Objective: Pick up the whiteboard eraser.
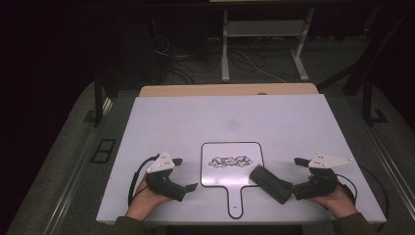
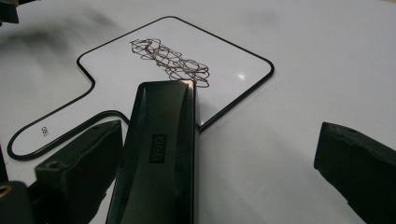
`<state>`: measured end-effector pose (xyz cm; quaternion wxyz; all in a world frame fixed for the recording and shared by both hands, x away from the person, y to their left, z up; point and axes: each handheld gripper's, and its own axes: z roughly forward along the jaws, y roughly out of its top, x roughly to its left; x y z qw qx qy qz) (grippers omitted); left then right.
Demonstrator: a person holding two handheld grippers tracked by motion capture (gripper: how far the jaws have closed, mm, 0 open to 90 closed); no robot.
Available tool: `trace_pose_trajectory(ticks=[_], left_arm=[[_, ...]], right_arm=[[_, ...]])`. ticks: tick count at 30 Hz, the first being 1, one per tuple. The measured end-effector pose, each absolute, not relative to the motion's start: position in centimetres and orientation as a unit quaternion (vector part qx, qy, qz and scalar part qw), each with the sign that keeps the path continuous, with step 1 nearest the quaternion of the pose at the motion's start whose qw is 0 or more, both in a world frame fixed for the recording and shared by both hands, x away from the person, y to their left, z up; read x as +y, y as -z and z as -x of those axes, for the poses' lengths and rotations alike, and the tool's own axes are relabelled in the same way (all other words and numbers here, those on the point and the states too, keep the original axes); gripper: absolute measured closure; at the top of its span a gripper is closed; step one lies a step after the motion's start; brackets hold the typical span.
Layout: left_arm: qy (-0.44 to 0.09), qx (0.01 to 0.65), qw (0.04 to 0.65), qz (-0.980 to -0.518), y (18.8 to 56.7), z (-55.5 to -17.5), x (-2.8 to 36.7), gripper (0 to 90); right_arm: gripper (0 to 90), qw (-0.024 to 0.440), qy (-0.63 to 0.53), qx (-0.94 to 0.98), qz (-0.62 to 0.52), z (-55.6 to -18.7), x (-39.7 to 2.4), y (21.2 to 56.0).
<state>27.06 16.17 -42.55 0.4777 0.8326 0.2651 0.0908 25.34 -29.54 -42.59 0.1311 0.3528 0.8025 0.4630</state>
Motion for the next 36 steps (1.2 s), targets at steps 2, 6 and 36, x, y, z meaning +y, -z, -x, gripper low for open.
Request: trace_pose_trajectory(ticks=[2,6,36], left_arm=[[-0.09,0.265,0.477,-0.833,42.6,-27.1,16.2,0.0],[-0.092,0.264,0.476,-0.834,42.6,-27.1,16.0,0.0],[-0.098,0.258,0.477,-0.834,42.2,-27.0,15.4,0.0]], right_arm=[[0.4,0.13,-0.463,0.802,-0.353,-25.4,-29.5,42.5],[0.4,0.131,-0.465,0.803,-0.35,-25.4,-29.5,42.3],[0.4,0.107,-0.472,0.813,-0.323,-28.2,-27.2,40.2]])
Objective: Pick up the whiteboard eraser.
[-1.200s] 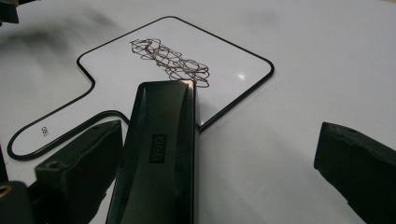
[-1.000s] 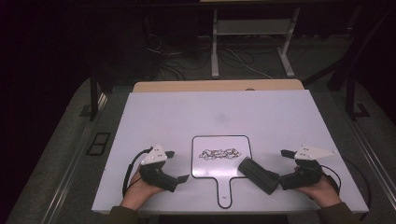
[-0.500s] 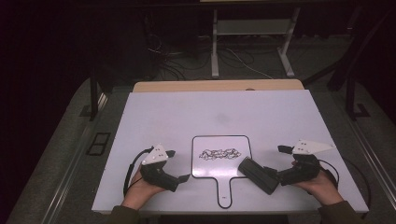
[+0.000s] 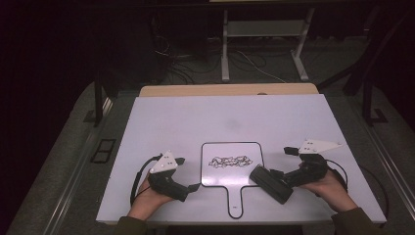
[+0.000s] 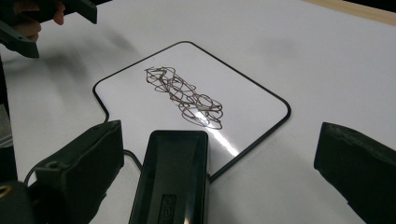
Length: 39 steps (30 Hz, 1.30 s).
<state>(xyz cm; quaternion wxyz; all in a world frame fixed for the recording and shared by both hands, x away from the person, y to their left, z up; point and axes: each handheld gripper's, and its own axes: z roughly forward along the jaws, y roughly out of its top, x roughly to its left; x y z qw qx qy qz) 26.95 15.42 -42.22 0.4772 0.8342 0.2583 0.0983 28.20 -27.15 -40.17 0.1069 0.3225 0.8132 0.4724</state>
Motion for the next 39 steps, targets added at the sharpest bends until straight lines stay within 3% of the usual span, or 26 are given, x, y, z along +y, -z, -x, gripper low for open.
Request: trace_pose_trajectory(ticks=[15,28,37,39], left_arm=[[-0.093,0.255,0.47,-0.84,42.5,-26.8,15.3,0.0],[-0.086,0.251,0.469,-0.842,42.8,-26.9,15.3,0.0],[-0.082,0.25,0.466,-0.845,43.0,-26.9,15.1,0.0],[-0.081,0.251,0.465,-0.845,43.0,-26.9,15.1,0.0]], right_arm=[[0.4,0.098,-0.463,0.823,-0.313,-29.3,-25.0,40.1],[0.4,0.083,-0.362,0.874,-0.313,-28.6,-23.2,41.3],[7.1,0.086,-0.318,0.891,-0.312,-27.4,-23.2,42.1],[12.7,0.088,-0.316,0.891,-0.315,-27.0,-23.5,42.3]])
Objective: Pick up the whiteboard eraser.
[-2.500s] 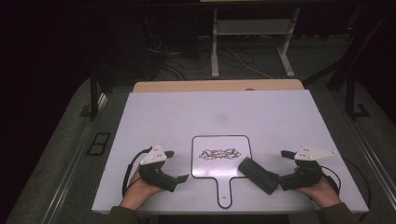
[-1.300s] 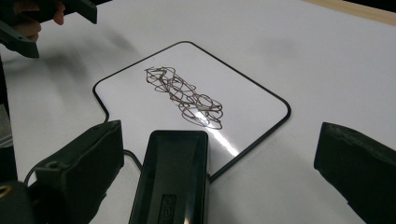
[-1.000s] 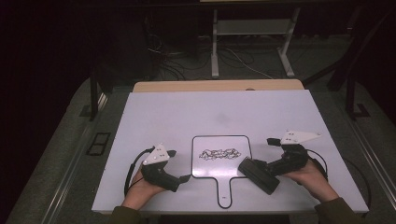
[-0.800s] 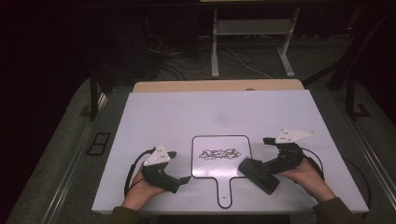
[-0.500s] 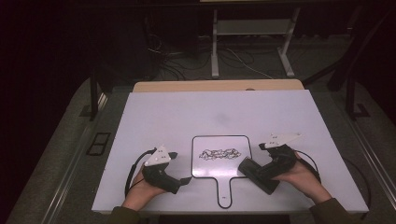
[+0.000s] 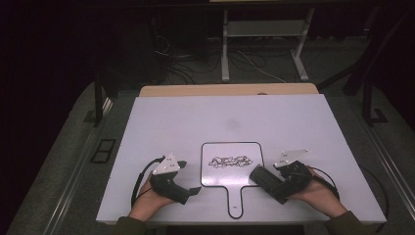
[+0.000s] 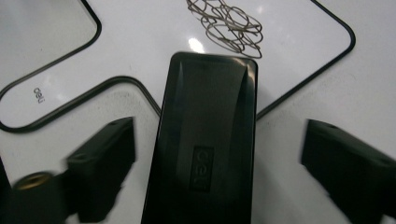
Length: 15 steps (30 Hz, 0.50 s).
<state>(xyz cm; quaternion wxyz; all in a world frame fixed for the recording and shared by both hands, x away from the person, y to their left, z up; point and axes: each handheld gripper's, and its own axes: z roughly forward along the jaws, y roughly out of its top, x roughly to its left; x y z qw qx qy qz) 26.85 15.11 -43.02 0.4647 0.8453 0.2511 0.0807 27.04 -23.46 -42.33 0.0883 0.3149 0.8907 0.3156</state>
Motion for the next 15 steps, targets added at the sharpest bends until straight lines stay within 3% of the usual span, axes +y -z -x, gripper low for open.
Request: trace_pose_trajectory(ticks=[7,15], left_arm=[[-0.08,0.249,0.462,-0.848,43.1,-26.87,15.15,0.0],[-0.078,0.252,0.462,-0.847,43.18,-26.76,15.07,0.0]], right_arm=[[15.8,0.084,-0.306,0.894,-0.317,-26.55,-23.45,42.7],[26.0,0.088,-0.295,0.896,-0.321,-26.19,-23.49,43.02]])
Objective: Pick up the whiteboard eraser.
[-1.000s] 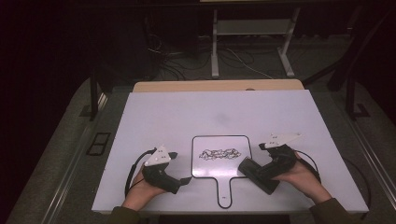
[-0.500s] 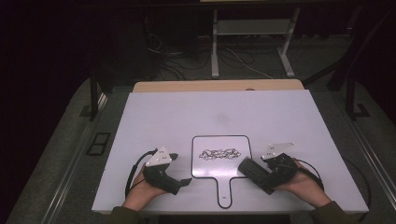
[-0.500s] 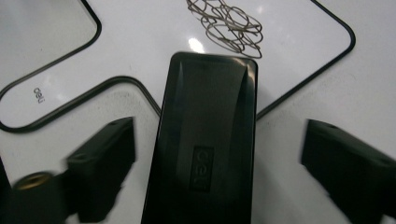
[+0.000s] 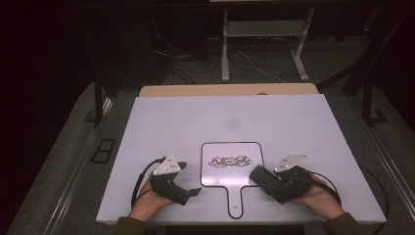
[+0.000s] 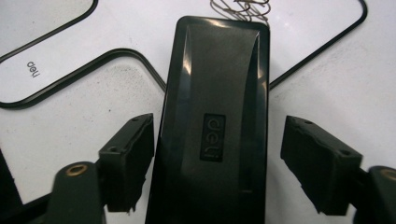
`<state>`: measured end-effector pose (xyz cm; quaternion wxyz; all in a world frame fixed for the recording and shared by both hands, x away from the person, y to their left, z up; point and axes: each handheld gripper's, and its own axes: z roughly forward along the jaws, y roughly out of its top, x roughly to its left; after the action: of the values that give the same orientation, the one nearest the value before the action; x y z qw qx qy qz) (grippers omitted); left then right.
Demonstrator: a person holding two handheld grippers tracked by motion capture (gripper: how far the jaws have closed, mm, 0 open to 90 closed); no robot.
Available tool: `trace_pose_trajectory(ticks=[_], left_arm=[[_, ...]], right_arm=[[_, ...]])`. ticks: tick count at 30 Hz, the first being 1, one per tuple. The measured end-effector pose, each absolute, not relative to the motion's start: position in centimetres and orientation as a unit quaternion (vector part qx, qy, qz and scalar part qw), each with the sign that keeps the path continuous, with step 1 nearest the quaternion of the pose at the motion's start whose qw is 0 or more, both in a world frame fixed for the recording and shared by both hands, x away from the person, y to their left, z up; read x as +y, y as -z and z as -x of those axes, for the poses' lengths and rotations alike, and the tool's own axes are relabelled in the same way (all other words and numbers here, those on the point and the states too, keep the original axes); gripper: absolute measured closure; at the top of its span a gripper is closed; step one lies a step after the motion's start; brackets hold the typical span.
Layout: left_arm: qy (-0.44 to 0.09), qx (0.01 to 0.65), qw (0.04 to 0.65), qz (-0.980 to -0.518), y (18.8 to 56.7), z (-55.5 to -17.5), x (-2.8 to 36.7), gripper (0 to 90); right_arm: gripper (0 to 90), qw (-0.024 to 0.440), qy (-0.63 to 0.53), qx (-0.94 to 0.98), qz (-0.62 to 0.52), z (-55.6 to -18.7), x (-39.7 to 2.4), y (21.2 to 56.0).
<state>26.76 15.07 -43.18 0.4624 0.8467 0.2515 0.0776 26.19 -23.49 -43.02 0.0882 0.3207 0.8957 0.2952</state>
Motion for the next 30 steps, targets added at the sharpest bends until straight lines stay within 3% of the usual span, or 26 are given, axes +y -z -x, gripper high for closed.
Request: trace_pose_trajectory(ticks=[3,9,30], left_arm=[[-0.077,0.251,0.462,-0.847,43.21,-26.75,15.07,0.0],[-0.077,0.248,0.459,-0.85,43.24,-26.77,15.07,0.0],[-0.073,0.249,0.46,-0.849,43.35,-26.77,15.04,0.0]], right_arm=[[32.2,0.089,-0.292,0.899,-0.315,-26.17,-23.29,43.19],[35.6,0.088,-0.286,0.901,-0.314,-26.26,-22.97,43.37],[38.1,0.091,-0.269,0.913,-0.294,-26.44,-22.68,43.05]])
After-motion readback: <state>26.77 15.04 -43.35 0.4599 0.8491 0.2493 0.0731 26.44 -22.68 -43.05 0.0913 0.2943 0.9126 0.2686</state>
